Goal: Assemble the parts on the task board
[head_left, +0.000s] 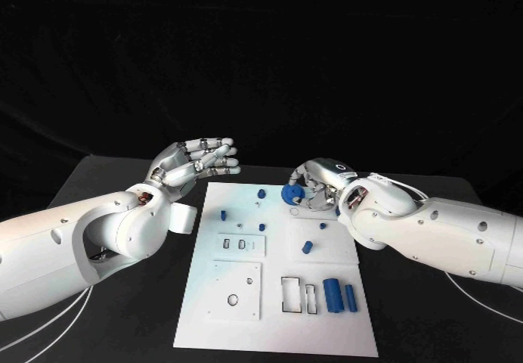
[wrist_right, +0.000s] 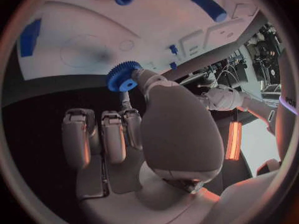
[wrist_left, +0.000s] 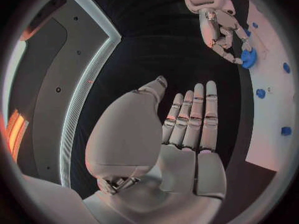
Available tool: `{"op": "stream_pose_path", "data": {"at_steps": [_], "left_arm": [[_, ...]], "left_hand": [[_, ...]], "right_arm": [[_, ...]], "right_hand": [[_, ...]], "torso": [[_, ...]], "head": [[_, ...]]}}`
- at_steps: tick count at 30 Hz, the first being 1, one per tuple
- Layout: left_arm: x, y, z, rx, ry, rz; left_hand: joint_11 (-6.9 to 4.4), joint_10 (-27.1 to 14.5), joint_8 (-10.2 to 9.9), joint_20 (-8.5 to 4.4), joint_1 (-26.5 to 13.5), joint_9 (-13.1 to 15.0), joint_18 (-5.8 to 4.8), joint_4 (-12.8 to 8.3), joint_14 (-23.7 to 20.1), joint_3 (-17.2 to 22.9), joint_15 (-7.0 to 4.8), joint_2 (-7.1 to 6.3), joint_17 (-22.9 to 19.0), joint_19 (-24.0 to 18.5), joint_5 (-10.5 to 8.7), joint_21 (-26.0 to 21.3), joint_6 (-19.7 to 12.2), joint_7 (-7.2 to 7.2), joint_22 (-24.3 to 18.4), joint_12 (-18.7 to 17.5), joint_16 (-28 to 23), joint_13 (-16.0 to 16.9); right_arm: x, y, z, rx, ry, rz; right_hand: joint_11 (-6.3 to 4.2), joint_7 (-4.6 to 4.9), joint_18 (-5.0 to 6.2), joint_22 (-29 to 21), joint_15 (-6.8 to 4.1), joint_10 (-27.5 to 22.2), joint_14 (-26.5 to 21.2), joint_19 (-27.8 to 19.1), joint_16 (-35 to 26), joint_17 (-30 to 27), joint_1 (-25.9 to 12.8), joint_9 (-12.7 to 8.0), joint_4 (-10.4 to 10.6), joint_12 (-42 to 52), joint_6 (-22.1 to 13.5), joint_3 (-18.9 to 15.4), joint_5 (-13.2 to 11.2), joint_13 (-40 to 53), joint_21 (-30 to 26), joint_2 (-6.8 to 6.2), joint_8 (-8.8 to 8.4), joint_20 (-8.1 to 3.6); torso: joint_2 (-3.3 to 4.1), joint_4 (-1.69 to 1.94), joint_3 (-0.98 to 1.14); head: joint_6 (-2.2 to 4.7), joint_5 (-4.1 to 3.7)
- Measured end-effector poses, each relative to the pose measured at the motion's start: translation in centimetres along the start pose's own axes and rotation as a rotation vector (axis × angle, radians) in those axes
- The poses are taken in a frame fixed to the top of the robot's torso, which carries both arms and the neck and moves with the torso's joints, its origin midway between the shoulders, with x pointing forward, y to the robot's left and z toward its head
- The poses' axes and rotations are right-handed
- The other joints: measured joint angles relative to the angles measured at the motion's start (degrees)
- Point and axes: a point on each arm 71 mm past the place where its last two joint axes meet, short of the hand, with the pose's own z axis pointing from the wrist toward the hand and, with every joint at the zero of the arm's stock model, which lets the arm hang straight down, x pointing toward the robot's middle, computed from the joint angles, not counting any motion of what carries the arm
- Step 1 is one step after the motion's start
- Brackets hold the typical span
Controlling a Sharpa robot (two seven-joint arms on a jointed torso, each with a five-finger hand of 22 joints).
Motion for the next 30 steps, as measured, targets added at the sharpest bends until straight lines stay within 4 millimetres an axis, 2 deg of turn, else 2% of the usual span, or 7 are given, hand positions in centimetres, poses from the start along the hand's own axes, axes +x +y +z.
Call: {"op": "stream_pose_path", "data": {"at_steps": [5,12,21,30], "left_arm": [[0.0,0.0,0.0,0.000,0.001,-0.001],[0.2,0.1,0.1,0.000,0.004,-0.002],[0.3,0.1,0.2,0.000,0.007,-0.004],[0.4,0.1,0.2,0.000,0.008,-0.005]], "left_hand": [[0.00,0.0,0.0,0.00,0.0,0.0,0.00,0.0,0.0,0.0,0.00,0.00,0.0,0.0,0.00,0.0,0.0,0.00,0.0,0.0,0.0,0.0],[0.00,0.0,0.0,0.00,0.0,0.0,0.00,0.0,0.0,0.0,0.00,0.00,0.0,0.0,0.00,0.0,0.0,0.00,0.0,0.0,0.0,0.0],[0.00,0.0,0.0,0.00,0.0,0.0,0.00,0.0,0.0,0.0,0.00,0.00,0.0,0.0,0.00,0.0,0.0,0.00,0.0,0.0,0.0,0.0],[0.00,0.0,0.0,0.00,0.0,0.0,0.00,0.0,0.0,0.0,0.00,0.00,0.0,0.0,0.00,0.0,0.0,0.00,0.0,0.0,0.0,0.0]], "right_arm": [[0.3,2.4,0.7,-0.058,-0.029,-0.018],[1.2,4.3,1.9,-0.090,-0.042,-0.033],[2.9,5.7,2.5,-0.105,-0.027,-0.033],[3.9,5.7,2.9,-0.093,-0.012,-0.036]], "right_hand": [[0.00,0.00,0.00,0.0,0.00,0.0,0.0,0.0,0.0,0.0,-0.1,0.0,-0.2,0.2,0.0,0.2,-0.1,0.0,0.0,-0.15,0.00,0.00],[0.00,-0.01,0.00,0.0,-0.12,0.0,0.1,0.0,0.0,0.0,-0.1,0.0,-0.4,0.2,0.0,0.4,-0.1,0.0,0.0,-0.15,0.00,0.00],[0.00,-0.03,0.00,0.0,-0.21,0.0,0.2,0.0,0.0,0.0,-0.4,0.0,-0.5,0.2,0.0,0.9,-0.3,0.0,0.0,-0.45,-0.02,0.00],[0.00,-0.06,0.00,0.0,-0.21,0.0,0.2,0.0,0.0,0.0,-0.5,0.0,-0.7,0.2,0.0,1.0,-0.4,0.0,0.0,-0.45,-0.17,0.00]], "torso": [[0.06,0.03,-0.01],[0.12,0.06,-0.07],[0.16,0.09,-0.04],[0.25,0.17,-0.04]], "head": [[0.03,0.04],[-0.06,0.14],[-0.25,0.32],[-0.32,0.53]]}}
